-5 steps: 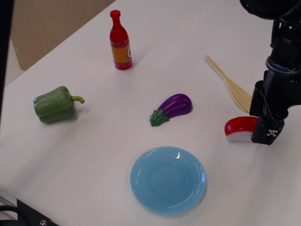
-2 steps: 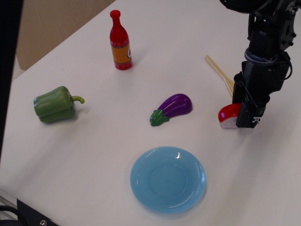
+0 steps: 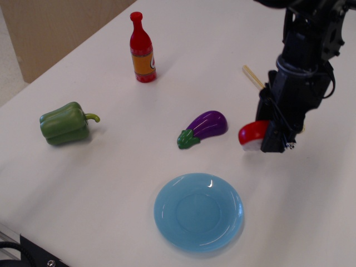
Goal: Put sushi on plate
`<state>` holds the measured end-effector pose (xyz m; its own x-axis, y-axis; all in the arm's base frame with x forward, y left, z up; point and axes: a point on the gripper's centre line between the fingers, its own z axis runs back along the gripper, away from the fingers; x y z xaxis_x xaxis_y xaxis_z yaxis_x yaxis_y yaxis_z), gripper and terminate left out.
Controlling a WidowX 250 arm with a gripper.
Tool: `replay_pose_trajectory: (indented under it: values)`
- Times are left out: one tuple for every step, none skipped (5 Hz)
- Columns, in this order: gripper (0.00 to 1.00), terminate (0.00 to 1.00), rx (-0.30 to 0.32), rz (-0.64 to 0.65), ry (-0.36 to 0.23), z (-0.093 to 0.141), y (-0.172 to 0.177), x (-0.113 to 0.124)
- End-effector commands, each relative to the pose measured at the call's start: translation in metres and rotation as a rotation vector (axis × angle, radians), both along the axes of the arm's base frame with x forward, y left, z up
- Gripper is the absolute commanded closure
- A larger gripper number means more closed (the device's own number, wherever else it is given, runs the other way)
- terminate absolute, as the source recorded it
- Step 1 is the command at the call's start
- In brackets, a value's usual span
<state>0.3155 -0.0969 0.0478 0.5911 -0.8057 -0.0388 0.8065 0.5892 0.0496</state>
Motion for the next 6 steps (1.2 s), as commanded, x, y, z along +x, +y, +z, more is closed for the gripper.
replay_pose_trajectory:
  values:
    - [1.00,0.00,-0.002,0.179,-0.067,0.058,0.044,-0.082]
    - [1.00,0.00,-0.037,0.215,-0.030,0.044,0.060,-0.112]
    - [1.00,0.00,-0.041,0.150,-0.007,0.022,0.055,-0.125]
    - [1.00,0.00,-0.056,0.073,-0.005,0.006,0.040,-0.127]
    - [1.00,0.00,-0.035,0.021,0.020,-0.009,0.028,-0.130]
    - [1.00,0.00,-0.031,0.038,0.041,-0.019,0.026,-0.136]
